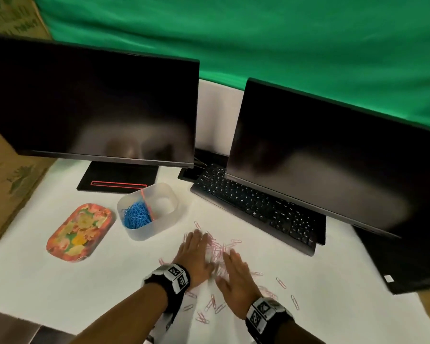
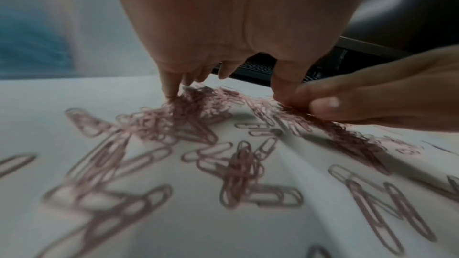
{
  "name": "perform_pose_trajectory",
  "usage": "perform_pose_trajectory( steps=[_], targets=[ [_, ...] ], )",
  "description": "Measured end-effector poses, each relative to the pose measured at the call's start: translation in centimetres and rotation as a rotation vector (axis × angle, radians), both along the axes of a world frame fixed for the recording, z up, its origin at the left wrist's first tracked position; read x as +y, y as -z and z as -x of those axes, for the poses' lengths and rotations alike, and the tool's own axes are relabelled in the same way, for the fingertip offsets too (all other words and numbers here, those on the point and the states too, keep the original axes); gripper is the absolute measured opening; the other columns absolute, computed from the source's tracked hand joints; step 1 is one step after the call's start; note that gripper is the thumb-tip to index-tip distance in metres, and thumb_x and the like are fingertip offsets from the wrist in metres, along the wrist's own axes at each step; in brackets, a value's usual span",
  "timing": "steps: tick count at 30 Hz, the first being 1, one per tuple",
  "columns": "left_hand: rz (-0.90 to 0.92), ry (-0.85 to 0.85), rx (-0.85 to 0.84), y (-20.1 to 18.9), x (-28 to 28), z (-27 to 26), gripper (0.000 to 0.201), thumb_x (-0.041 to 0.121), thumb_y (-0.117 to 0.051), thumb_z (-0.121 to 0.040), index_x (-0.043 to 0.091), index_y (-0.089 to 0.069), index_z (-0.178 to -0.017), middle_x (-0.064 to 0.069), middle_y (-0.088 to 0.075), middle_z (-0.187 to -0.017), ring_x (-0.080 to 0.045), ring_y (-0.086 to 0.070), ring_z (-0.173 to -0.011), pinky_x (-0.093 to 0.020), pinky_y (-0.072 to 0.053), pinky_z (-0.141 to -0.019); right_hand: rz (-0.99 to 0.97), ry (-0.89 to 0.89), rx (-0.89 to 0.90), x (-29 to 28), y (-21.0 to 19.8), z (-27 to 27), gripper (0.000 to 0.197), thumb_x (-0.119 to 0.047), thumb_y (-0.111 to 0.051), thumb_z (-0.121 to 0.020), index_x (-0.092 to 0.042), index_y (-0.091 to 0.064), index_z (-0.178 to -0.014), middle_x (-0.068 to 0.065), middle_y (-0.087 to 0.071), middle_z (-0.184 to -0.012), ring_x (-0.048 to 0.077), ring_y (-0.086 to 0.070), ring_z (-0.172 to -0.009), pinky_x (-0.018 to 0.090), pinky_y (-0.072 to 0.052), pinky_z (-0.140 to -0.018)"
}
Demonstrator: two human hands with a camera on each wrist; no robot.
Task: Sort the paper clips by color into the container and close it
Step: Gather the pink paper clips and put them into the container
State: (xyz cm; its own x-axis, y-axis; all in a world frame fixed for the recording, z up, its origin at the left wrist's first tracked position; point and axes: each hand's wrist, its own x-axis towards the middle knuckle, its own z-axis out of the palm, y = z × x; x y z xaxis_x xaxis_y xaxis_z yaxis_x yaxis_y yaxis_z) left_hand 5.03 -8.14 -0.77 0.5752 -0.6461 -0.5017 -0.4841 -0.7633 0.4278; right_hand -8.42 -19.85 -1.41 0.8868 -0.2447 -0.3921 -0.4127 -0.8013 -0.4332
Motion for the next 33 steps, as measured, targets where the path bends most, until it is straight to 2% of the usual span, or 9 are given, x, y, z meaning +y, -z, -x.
perform_pose_trajectory(
  steps=[3,8,14,18,21,23,25,27,33],
  targets=[
    [-0.044,0.022,-0.073,0.0,-1.3,-2.0,0.082,0.048,-0.042,-0.094,0.017,0.006,-0.153,-0.012,0.019,-0.159,-0.029,0.014,-0.147,-0.045,-0.005,-0.121,0.049,0.139,-0.055,-1.7,-0.7,2.1,0.065,-0.047,-0.025,-0.099,-0.025,0.007,-0.151,-0.006,0.025,-0.153,0.013,0.024,-0.143,0.032,0.012,-0.115],
    [-0.175,0.162,-0.144,-0.2,-2.4,-3.3,0.08,0.049,-0.039,-0.093,0.015,0.003,-0.152,-0.014,0.016,-0.159,-0.033,0.01,-0.147,-0.051,-0.006,-0.12,0.114,0.577,0.193,-5.7,-0.1,7.3,0.082,-0.06,-0.024,-0.094,-0.013,0.016,-0.149,0.009,0.022,-0.157,0.024,0.017,-0.146,0.044,0.003,-0.12],
    [-0.079,0.434,-0.109,0.0,-1.1,0.6,0.073,0.044,-0.034,-0.097,0.016,0.005,-0.153,-0.005,0.02,-0.159,-0.022,0.017,-0.147,-0.043,0.005,-0.12,0.048,0.413,0.083,-2.7,1.3,5.6,0.077,-0.053,-0.02,-0.097,-0.01,0.019,-0.147,0.005,0.031,-0.151,0.018,0.028,-0.141,0.037,0.014,-0.117],
    [0.05,0.49,-0.061,0.2,0.3,1.9,0.07,0.042,-0.03,-0.093,0.018,-0.005,-0.154,-0.003,0.004,-0.162,-0.019,0.005,-0.149,-0.035,0.002,-0.12,-0.086,0.223,-0.003,-0.4,1.2,1.8,0.068,-0.04,-0.021,-0.101,-0.012,0.02,-0.147,-0.002,0.031,-0.15,0.014,0.029,-0.141,0.03,0.017,-0.116],
    [0.173,0.379,-0.112,-0.4,2.3,1.6,0.075,0.049,-0.018,-0.084,0.02,-0.013,-0.153,-0.002,-0.008,-0.162,-0.018,-0.007,-0.149,-0.027,-0.001,-0.119,-0.225,0.071,-0.056,0.0,1.0,0.3,0.062,-0.033,-0.024,-0.102,-0.017,0.012,-0.15,-0.005,0.023,-0.155,0.009,0.022,-0.144,0.023,0.014,-0.115],
    [0.186,0.159,-0.161,-0.4,4.1,0.4,0.069,0.04,-0.029,-0.09,0.018,-0.012,-0.153,-0.004,-0.006,-0.161,-0.021,-0.006,-0.149,-0.029,-0.003,-0.12,-0.296,0.115,-0.131,-0.9,0.3,-0.4,0.062,-0.029,-0.03,-0.101,-0.022,0.006,-0.152,-0.009,0.015,-0.158,0.004,0.017,-0.144,0.02,0.007,-0.115],
    [0.08,-0.075,-0.156,-0.2,5.9,-0.8,0.069,0.034,-0.038,-0.096,0.014,-0.007,-0.153,-0.01,0.0,-0.161,-0.027,-0.001,-0.149,-0.037,-0.007,-0.121,-0.247,0.212,-0.146,-2.5,0.0,-1.3,0.065,-0.026,-0.033,-0.1,-0.023,0.005,-0.152,-0.008,0.015,-0.157,0.007,0.016,-0.144,0.024,0.007,-0.116],
    [-0.047,-0.127,-0.104,-0.1,6.7,-1.1,0.07,0.038,-0.034,-0.098,0.014,0.001,-0.153,-0.012,0.01,-0.161,-0.027,0.008,-0.149,-0.042,-0.004,-0.121,-0.141,0.223,-0.08,-4.0,-0.1,-2.4,0.067,-0.022,-0.033,-0.098,-0.016,0.006,-0.152,0.001,0.014,-0.159,0.013,0.016,-0.145,0.029,0.012,-0.116],
    [0.007,0.175,-0.047,-0.2,4.4,1.8,0.073,0.039,-0.032,-0.097,0.02,0.012,-0.152,0.0,0.026,-0.155,-0.018,0.022,-0.145,-0.034,0.011,-0.118,-0.067,-0.118,-0.037,-3.0,0.0,-3.3,0.067,-0.021,-0.033,-0.096,-0.013,0.004,-0.152,-0.001,0.019,-0.154,0.02,0.015,-0.146,0.039,0.007,-0.121]
  ],
)
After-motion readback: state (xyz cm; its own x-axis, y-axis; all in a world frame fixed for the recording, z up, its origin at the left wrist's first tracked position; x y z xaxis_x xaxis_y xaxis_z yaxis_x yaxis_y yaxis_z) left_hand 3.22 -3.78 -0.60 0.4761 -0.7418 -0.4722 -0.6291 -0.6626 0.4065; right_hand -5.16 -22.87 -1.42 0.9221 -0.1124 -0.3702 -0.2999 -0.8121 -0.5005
